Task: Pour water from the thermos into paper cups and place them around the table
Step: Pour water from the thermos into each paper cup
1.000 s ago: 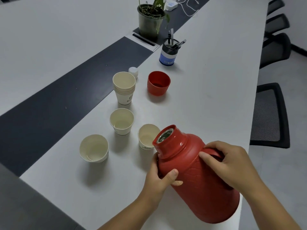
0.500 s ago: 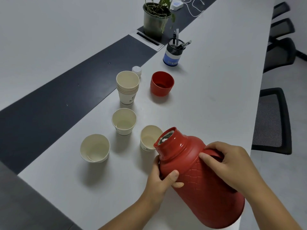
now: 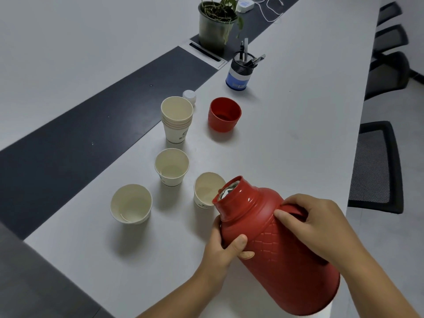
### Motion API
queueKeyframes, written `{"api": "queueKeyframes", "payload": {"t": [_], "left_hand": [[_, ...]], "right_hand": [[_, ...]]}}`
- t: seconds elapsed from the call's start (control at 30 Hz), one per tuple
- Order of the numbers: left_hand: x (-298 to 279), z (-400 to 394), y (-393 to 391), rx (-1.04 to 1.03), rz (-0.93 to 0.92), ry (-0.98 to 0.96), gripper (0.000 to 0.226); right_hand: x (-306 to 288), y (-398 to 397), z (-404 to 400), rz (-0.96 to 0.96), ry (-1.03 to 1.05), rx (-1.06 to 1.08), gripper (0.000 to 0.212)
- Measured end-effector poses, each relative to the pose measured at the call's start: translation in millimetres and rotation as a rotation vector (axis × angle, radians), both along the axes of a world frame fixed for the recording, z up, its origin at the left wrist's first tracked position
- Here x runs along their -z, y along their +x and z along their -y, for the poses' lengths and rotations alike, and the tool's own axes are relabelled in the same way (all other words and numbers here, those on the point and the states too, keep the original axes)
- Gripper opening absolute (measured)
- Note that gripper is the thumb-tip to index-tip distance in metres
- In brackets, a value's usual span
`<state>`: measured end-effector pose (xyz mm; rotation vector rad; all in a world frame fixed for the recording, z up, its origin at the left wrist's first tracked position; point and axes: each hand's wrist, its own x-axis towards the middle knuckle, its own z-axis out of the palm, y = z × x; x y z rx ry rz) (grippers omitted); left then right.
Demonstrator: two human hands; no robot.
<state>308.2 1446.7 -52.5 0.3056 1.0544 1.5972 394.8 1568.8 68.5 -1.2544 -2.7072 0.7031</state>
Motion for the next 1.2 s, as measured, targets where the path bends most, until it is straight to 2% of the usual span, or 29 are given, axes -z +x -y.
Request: {"api": "queueKeyframes", "payload": {"t": [0.8, 1.0, 1.2], "left_hand": [[-2.0, 0.0, -1.6, -0.008, -0.024, -0.004, 0.100], [-1.6, 1.3, -1.3, -0.016, -0.018, 0.014, 0.074], [-4.8, 1.4, -1.6, -0.015, -0.021, 0.009, 0.103]], "right_hand": [[-3.9, -1.1, 0.5, 0.012, -0.007, 0.006, 0.008], [-5.3, -2.7, -0.4, 0.003, -0.014, 0.003, 0.008], [-5.2, -3.8, -0.1, 0.011, -0.020, 0.002, 0.008]]}}
